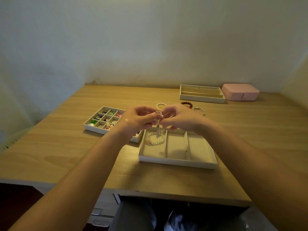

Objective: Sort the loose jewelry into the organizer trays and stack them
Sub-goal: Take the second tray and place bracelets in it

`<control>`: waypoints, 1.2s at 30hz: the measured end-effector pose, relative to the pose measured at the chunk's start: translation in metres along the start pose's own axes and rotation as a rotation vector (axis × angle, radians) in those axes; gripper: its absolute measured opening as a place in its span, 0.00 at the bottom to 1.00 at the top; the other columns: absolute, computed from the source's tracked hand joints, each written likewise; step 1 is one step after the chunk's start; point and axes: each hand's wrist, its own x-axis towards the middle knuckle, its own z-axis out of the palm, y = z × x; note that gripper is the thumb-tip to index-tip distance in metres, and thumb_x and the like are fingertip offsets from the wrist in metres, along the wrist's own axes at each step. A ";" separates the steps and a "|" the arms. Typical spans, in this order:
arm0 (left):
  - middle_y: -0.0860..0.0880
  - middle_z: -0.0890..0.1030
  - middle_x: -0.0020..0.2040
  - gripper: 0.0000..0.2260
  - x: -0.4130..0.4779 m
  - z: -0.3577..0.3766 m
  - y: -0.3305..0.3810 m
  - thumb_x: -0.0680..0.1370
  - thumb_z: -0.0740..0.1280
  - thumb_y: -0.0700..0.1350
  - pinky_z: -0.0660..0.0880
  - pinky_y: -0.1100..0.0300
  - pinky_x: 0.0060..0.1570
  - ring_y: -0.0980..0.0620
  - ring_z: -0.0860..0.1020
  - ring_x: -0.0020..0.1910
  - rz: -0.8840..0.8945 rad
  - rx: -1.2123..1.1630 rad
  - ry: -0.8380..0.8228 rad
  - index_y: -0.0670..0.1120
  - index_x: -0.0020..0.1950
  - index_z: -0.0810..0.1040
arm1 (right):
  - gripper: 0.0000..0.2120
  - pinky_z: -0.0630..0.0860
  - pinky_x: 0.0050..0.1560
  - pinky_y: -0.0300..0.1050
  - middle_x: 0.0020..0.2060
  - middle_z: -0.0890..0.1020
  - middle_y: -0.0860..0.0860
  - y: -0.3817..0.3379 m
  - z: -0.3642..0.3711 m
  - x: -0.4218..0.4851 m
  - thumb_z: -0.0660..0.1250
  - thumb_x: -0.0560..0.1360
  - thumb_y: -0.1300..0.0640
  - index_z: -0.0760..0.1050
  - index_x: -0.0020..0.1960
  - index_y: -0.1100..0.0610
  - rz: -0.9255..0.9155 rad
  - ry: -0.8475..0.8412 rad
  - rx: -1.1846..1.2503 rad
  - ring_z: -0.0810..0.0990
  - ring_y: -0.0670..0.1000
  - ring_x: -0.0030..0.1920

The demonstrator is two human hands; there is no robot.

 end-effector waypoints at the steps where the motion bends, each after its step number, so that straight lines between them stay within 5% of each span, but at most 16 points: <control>1: 0.42 0.86 0.49 0.05 0.000 -0.001 -0.001 0.77 0.72 0.40 0.80 0.59 0.48 0.51 0.83 0.45 -0.007 -0.011 0.003 0.45 0.52 0.83 | 0.07 0.80 0.40 0.35 0.45 0.85 0.49 0.003 0.002 -0.001 0.71 0.77 0.61 0.80 0.54 0.55 0.007 -0.005 0.003 0.82 0.42 0.41; 7: 0.43 0.86 0.46 0.05 -0.002 -0.008 -0.006 0.77 0.72 0.38 0.80 0.64 0.39 0.51 0.83 0.43 -0.041 -0.015 0.021 0.43 0.52 0.83 | 0.07 0.83 0.50 0.48 0.48 0.86 0.56 0.015 0.007 -0.004 0.73 0.76 0.61 0.79 0.54 0.58 0.053 0.038 0.094 0.86 0.54 0.51; 10: 0.40 0.86 0.49 0.08 -0.004 -0.011 -0.011 0.77 0.72 0.38 0.79 0.65 0.37 0.50 0.83 0.44 -0.064 0.011 0.035 0.40 0.55 0.82 | 0.08 0.85 0.48 0.46 0.49 0.85 0.56 0.018 0.006 -0.007 0.72 0.77 0.62 0.78 0.55 0.57 0.073 0.031 0.124 0.86 0.54 0.49; 21: 0.43 0.87 0.45 0.08 -0.013 -0.018 -0.023 0.76 0.74 0.40 0.81 0.51 0.51 0.49 0.84 0.43 -0.134 0.191 0.057 0.42 0.54 0.82 | 0.12 0.84 0.45 0.45 0.48 0.83 0.54 0.021 0.008 -0.015 0.74 0.74 0.66 0.80 0.53 0.54 0.016 0.044 0.109 0.84 0.51 0.46; 29: 0.45 0.87 0.44 0.06 -0.026 -0.027 -0.018 0.76 0.74 0.40 0.77 0.64 0.35 0.51 0.81 0.37 -0.162 0.345 -0.059 0.43 0.52 0.82 | 0.13 0.82 0.42 0.41 0.50 0.83 0.56 0.023 0.010 -0.023 0.75 0.73 0.65 0.80 0.55 0.54 -0.003 -0.084 0.113 0.84 0.50 0.45; 36: 0.47 0.87 0.42 0.06 -0.025 -0.028 -0.022 0.75 0.74 0.42 0.70 0.64 0.31 0.56 0.79 0.34 -0.179 0.549 -0.162 0.43 0.51 0.83 | 0.13 0.82 0.40 0.40 0.47 0.83 0.57 0.027 0.020 -0.022 0.75 0.73 0.67 0.80 0.55 0.57 0.008 -0.144 0.025 0.83 0.46 0.38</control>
